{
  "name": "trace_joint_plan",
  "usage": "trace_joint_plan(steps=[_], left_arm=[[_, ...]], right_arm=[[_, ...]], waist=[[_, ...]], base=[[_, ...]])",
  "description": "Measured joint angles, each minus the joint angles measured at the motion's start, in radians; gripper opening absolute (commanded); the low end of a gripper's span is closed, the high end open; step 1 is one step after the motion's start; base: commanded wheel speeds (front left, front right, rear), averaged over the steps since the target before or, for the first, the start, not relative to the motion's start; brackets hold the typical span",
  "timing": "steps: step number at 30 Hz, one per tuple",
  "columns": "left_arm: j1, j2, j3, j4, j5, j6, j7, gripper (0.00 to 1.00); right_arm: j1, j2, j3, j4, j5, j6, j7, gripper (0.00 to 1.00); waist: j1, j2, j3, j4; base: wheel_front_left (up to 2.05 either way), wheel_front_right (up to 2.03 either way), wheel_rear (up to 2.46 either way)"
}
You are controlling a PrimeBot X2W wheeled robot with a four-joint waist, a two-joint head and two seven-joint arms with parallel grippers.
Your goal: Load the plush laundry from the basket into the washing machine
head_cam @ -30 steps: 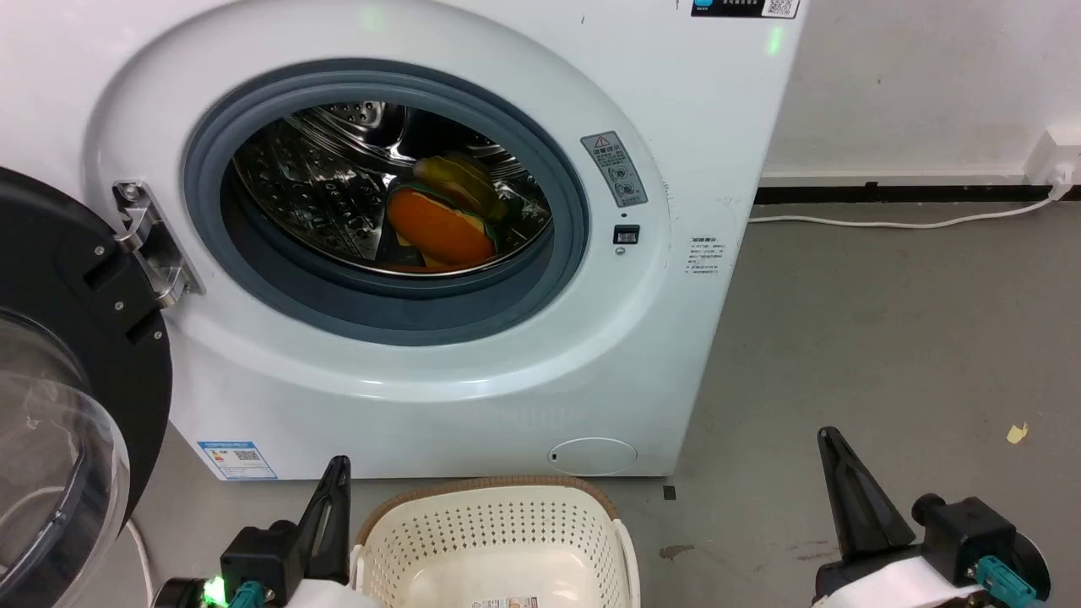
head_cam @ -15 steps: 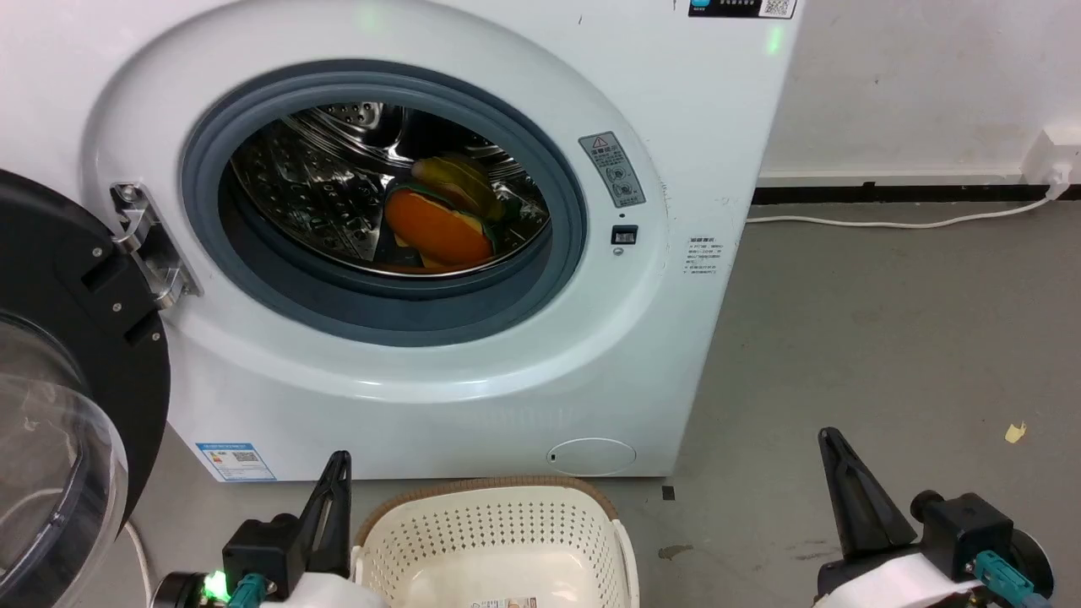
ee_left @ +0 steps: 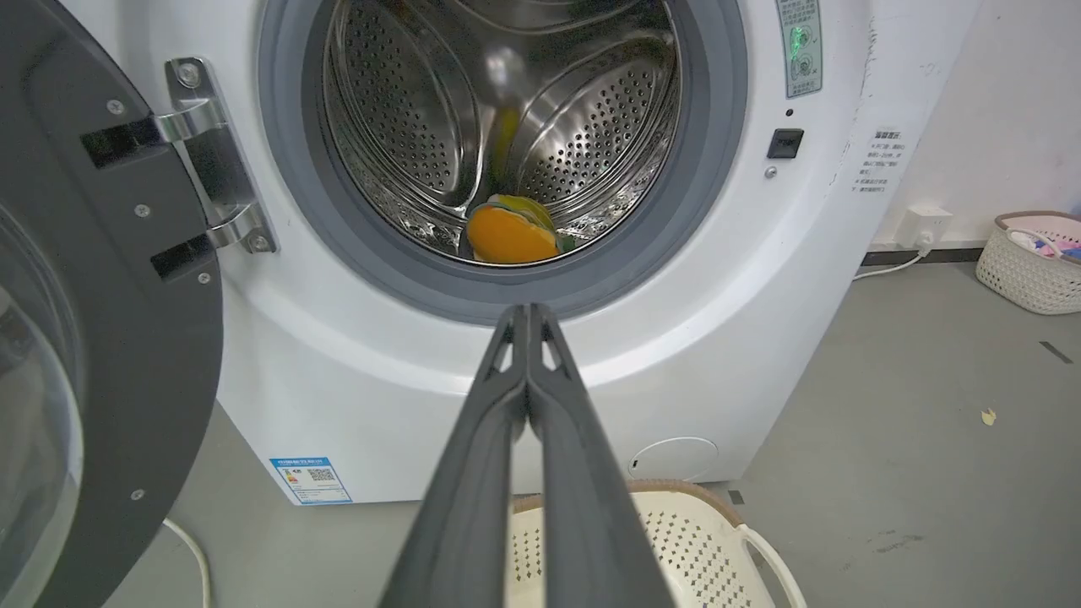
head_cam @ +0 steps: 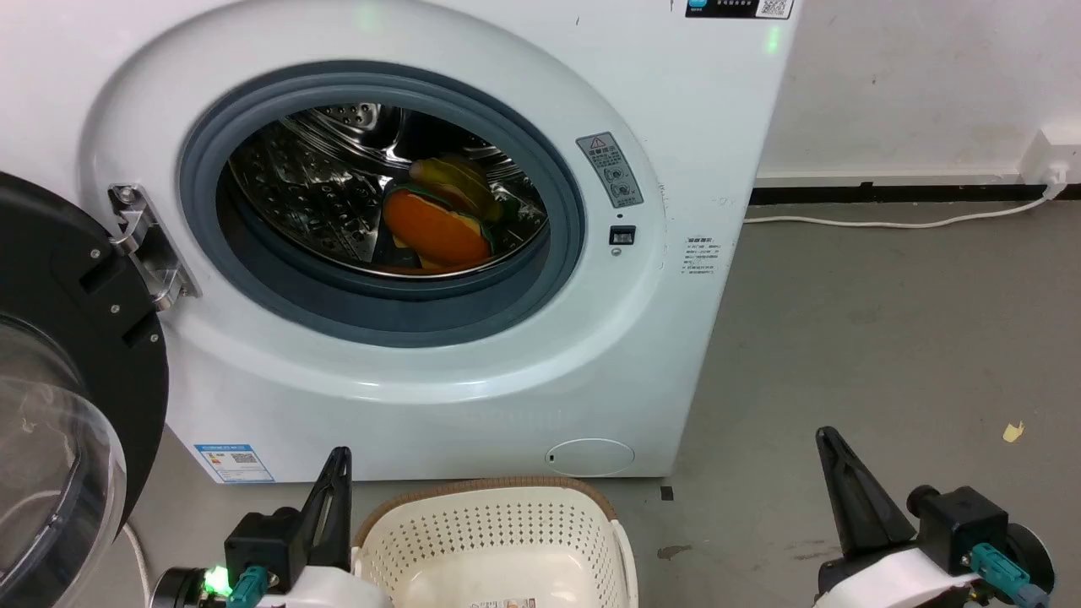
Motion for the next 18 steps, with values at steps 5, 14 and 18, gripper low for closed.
trace_joint_plan(steps=[5,14,18], left_arm=[[-0.003,-0.006,0.012,-0.004,0.012,-0.003,0.013,0.00],[-0.003,-0.015,0.028,-0.011,0.032,-0.012,0.029,0.00],[-0.004,-0.022,0.035,-0.016,0.039,-0.020,0.039,0.00]], right_arm=[[0.000,0.000,-0.002,-0.003,-0.006,0.000,0.011,0.00],[-0.004,0.000,-0.007,-0.009,-0.015,0.000,0.030,0.00],[-0.004,0.000,-0.009,-0.011,-0.017,0.000,0.037,0.00]], waist=[[0.0000,0.0000,0.000,-0.001],[0.0000,0.0000,-0.001,-0.003],[0.0000,0.0000,-0.001,-0.004]], base=[[0.00,0.00,0.00],[0.00,0.00,0.00],[0.00,0.00,0.00]])
